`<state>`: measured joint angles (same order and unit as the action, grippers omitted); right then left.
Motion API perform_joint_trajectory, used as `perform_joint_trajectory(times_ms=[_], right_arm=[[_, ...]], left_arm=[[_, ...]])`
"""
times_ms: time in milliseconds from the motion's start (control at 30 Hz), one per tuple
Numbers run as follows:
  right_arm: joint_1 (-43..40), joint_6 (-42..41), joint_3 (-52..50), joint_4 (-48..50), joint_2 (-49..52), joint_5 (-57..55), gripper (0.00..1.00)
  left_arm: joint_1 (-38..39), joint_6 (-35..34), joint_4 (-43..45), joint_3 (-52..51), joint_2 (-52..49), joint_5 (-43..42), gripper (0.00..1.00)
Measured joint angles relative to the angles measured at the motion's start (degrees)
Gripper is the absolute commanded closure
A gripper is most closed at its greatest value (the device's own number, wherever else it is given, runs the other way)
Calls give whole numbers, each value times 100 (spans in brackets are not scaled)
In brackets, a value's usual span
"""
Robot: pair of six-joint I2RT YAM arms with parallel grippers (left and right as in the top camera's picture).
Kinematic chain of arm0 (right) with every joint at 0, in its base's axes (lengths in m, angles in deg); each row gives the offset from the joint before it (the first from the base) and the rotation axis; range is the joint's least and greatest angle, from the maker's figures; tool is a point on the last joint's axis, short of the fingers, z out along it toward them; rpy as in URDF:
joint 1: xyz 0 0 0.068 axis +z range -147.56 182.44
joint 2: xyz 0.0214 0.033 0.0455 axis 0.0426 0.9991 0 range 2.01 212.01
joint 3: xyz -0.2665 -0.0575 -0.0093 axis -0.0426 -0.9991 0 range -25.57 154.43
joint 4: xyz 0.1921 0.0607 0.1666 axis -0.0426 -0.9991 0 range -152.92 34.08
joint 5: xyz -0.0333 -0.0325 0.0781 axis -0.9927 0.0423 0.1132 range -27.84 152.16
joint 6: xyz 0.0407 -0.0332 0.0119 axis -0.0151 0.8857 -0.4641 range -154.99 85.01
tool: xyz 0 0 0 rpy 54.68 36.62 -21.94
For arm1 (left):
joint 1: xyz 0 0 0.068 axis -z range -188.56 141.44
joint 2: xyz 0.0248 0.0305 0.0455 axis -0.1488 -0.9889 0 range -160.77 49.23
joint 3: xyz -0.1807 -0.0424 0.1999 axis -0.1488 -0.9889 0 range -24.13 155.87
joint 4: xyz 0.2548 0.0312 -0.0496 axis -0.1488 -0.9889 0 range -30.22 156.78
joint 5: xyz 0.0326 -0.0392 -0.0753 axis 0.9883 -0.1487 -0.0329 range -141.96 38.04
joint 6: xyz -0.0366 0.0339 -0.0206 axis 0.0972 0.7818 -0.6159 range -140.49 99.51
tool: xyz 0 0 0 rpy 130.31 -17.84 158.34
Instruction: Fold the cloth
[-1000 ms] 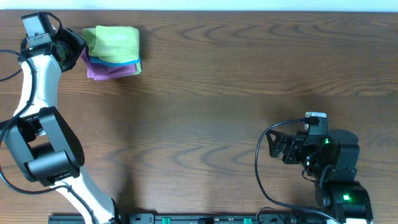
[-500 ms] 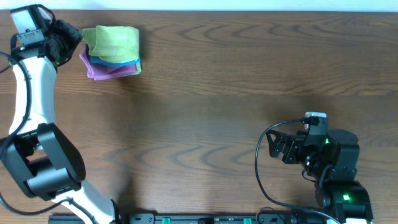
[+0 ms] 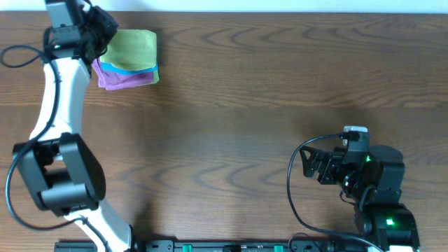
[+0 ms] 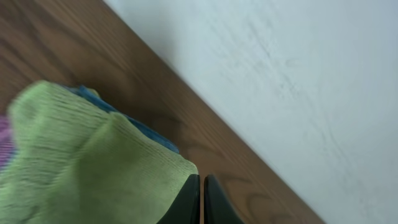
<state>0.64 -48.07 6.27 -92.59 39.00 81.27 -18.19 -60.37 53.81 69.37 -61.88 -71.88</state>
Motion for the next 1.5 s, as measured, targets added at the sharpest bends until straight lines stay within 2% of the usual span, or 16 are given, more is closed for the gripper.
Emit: perform_joint_trajectory(times_ms=[367, 933, 1133, 1333, 1500], right_arm=[[0, 0, 0, 2, 0, 2, 1], [0, 0, 0, 2, 0, 0, 1], [0, 0, 0, 4, 0, 0, 1], [0, 0, 0, 4, 0, 0, 1], [0, 0, 0, 2, 0, 2, 1]], left_arm=[[33, -391, 243, 0, -942, 133, 94], [31, -407, 326, 0, -1309, 444, 94], [-46, -382, 570, 98, -1309, 186, 95], [-114, 9, -490, 809, -1296, 122, 94], [-114, 605, -1971, 1740, -1261, 111, 94]])
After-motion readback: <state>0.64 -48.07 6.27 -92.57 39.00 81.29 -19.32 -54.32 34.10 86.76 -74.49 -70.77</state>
